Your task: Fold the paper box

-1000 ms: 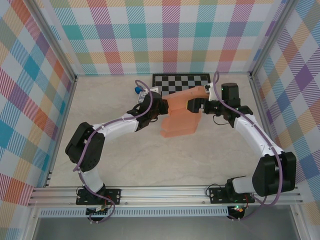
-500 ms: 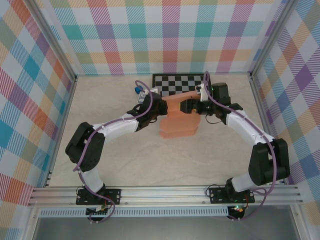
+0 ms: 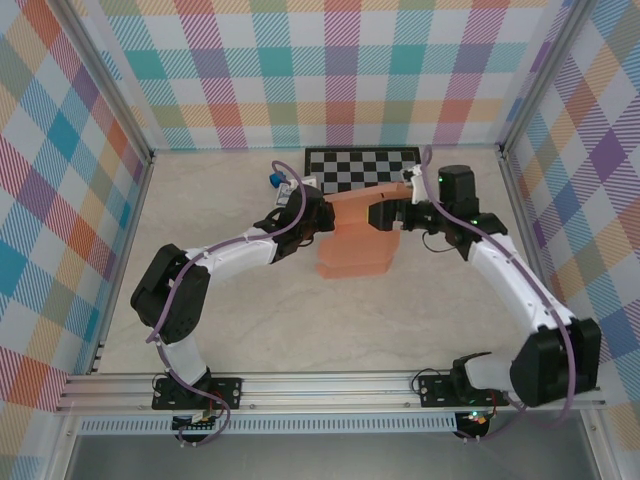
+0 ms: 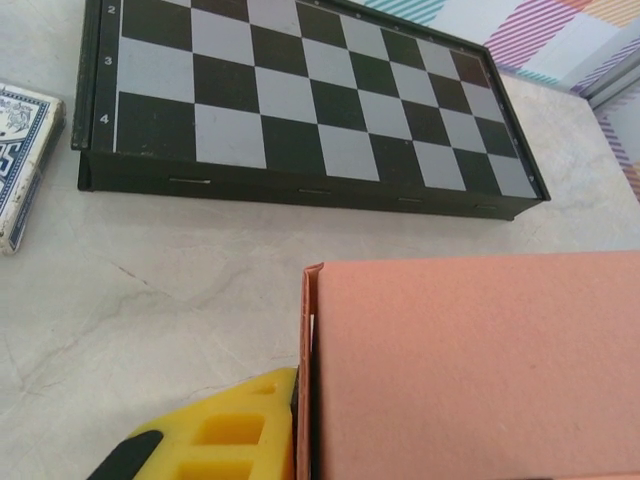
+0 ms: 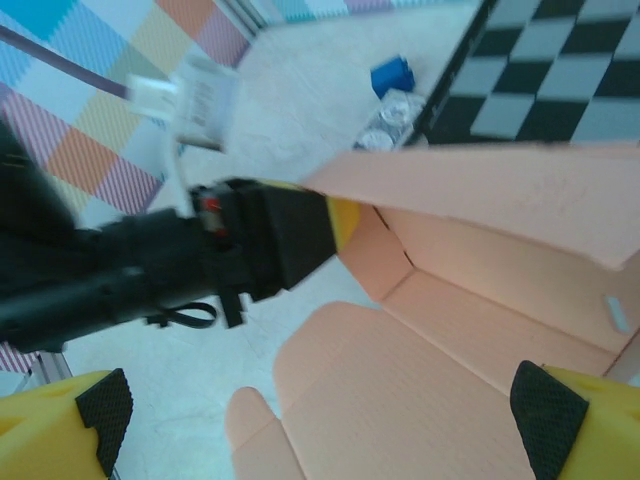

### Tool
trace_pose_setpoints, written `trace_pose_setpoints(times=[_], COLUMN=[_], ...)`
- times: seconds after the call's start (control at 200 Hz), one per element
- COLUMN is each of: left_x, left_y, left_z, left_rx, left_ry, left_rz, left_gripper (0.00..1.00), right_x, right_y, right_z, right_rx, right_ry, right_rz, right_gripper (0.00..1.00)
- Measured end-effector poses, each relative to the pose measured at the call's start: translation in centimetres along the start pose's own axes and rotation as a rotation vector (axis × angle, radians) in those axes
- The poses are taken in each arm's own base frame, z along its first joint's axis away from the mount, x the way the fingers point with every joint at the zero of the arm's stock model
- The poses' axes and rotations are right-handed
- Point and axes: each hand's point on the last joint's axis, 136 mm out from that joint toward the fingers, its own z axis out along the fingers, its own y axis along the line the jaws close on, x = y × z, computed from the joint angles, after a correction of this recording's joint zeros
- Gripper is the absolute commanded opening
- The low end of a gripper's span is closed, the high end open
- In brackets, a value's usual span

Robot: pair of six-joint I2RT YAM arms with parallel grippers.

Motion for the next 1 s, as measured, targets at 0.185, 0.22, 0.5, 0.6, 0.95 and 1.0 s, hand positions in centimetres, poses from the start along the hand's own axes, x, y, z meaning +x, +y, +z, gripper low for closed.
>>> trace_pose_setpoints(times=[0.185,0.22,0.5,0.6,0.95,1.0], left_x=[0.2,0.2,0.5,0.5,0.5,0.5], left_y=[0.2,0.2,0.4,0.4,0.4,0.4], left_z=[0.0,0.0,0.0,0.0,0.0,0.0], left_rx=[-0.010,-0.011,-0.016,-0.017,-0.018,-0.018], left_ry=[0.008,0.009,0.019,0.020,0.020,0.020], left_rz=[0.006,0.007,0.008,0.008,0.008,0.008], left_gripper=[0.16,0.16,0.16,0.16,0.16,0.16], right_x=[-1.6,-1.7,-3.1,-3.5,-2.7,-2.6], right_y=[1.6,1.7,1.0,0.2,-2.0,-2.2], right_z=[-3.4,-3.5,-2.6,-1.5,0.9,1.1], right_rx=[0.001,0.002,0.024,0.027,0.038,0.039], right_ry=[-0.052,-0.046,-0.009,0.013,0.078,0.084], right_rz=[-0.026,-0.023,-0.010,0.007,0.056,0.059], right_gripper=[1.00,1.00,1.00,1.00,1.00,1.00])
